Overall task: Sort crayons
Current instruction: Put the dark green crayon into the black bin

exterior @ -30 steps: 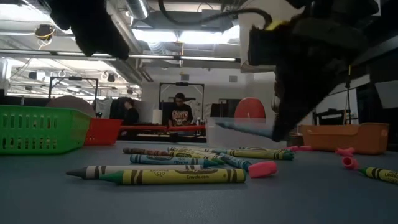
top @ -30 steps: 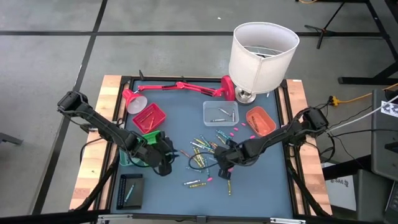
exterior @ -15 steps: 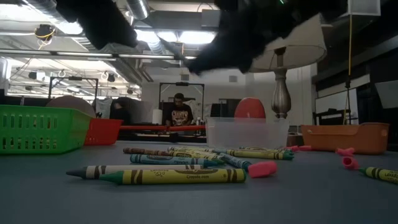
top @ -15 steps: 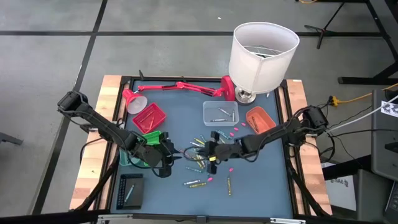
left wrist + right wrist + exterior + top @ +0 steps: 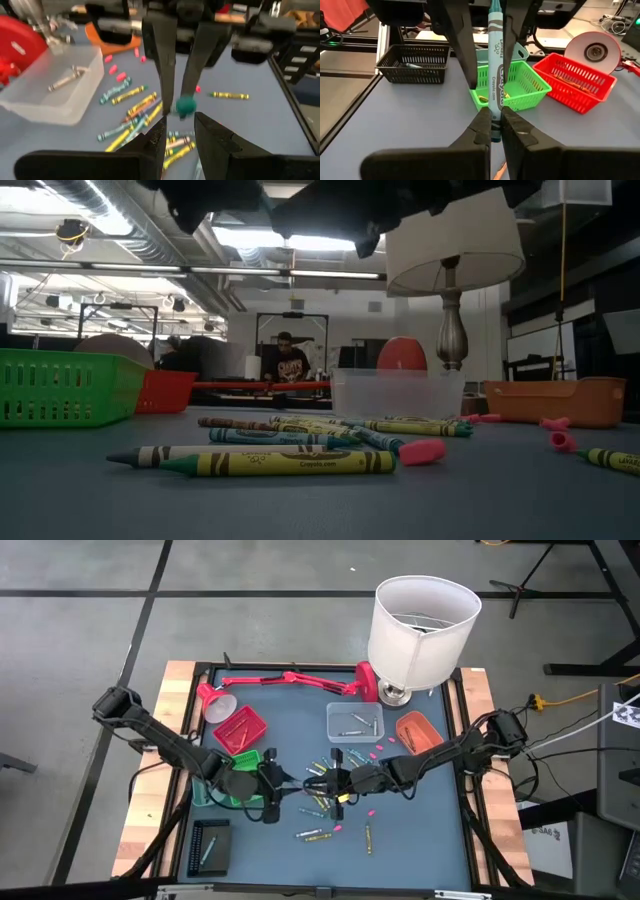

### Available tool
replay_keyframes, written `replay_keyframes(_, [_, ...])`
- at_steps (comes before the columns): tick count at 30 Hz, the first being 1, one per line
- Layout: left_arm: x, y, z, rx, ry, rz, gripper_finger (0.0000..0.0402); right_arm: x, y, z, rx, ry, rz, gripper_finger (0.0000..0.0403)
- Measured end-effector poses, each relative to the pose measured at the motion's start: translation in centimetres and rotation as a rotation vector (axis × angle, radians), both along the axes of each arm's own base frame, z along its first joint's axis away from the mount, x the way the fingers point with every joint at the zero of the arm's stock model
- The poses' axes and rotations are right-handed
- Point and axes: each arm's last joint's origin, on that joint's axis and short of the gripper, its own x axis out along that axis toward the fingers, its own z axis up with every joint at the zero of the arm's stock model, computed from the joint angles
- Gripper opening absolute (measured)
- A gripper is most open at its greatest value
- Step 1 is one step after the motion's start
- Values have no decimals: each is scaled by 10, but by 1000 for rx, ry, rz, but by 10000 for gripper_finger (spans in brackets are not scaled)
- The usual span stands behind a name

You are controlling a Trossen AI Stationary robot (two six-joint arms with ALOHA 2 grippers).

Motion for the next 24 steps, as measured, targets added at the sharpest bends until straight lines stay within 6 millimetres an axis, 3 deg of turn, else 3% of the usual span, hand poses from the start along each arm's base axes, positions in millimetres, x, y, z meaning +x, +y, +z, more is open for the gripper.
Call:
replay_keyframes(9, [4,2,4,21,-43,-7,81,0,0,0,-1,-1,1,21])
replay_keyframes(19, [4,2,4,22,-42,-7,12,0,0,0,-2,3,4,21])
replay_keyframes(24, [4,2,4,22,-41,-7,12,0,0,0,0,4,5,21])
